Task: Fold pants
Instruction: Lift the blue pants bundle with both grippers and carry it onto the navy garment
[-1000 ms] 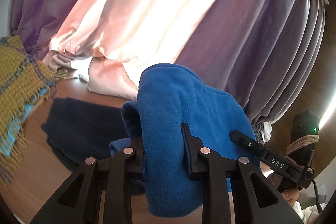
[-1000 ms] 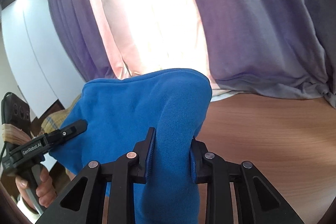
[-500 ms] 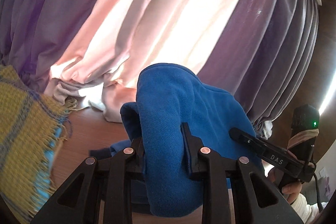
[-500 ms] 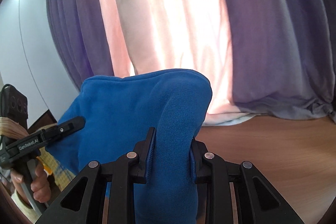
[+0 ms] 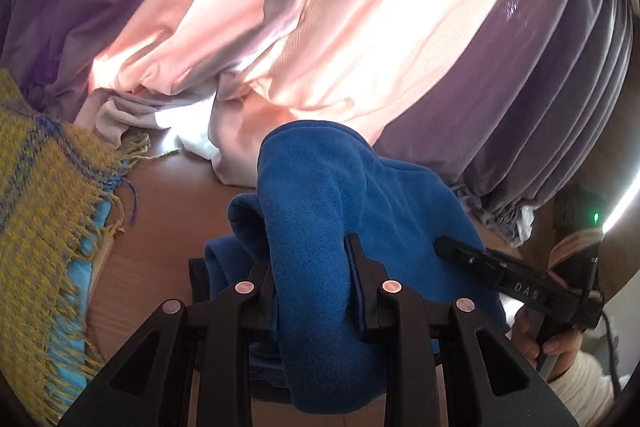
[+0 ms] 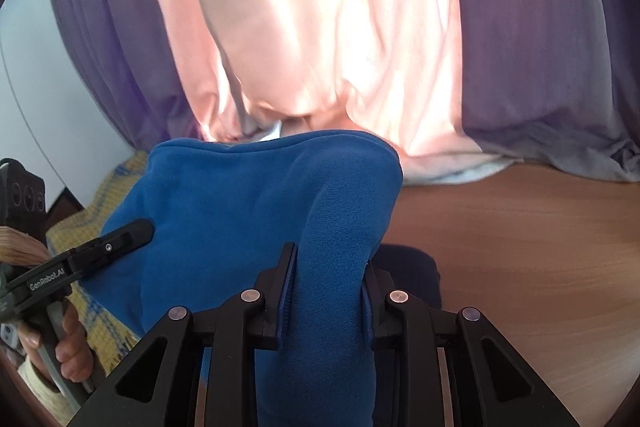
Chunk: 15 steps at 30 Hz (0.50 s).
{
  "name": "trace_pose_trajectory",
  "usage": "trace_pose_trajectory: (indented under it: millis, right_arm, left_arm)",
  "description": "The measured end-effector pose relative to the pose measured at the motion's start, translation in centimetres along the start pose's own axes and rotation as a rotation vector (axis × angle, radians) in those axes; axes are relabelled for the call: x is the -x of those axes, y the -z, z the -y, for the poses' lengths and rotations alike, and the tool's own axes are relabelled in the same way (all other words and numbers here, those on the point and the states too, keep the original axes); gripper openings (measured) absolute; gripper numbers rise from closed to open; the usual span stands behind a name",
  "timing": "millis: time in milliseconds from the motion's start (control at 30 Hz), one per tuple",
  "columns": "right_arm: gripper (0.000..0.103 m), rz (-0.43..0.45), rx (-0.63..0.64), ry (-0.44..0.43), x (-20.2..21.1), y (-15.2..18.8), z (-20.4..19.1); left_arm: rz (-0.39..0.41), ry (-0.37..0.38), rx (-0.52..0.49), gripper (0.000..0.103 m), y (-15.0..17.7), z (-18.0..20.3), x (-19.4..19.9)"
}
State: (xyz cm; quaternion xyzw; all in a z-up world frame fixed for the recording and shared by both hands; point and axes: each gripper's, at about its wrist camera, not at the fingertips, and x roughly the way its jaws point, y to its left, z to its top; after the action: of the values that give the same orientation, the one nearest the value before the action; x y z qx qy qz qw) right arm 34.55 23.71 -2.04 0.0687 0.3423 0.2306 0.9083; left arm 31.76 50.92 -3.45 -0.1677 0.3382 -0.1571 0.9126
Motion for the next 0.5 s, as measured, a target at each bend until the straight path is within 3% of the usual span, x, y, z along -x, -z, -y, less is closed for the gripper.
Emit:
trace_pose_trajectory:
  millis: [200,267,367,500]
  right_arm:
    - [0.034,-0.073,-0.050,0.018,-2.0,0.7,1.5]
    - [0.038,-0.079,-0.066,0.034,-1.7,1.0,1.7]
    - [0.047,-0.094,-0.068,0.140,-1.6,0.9,2.1]
    - [0.048,-0.110,-0.033,0.189,-2.0,0.5,2.0]
  left_arm:
    - [-0.051,-0.041,-0.086,0.033,1.0,0.5,-0.5]
    - [-0.067,-0.068,-0.104,0.041,1.2,0.3,-0.4]
    - [-0.071,-0.114,-0.147,0.050,1.3,0.2,-0.1]
    - [-0.091,-0.150,-0.176,0.057,1.3,0.1,0.5]
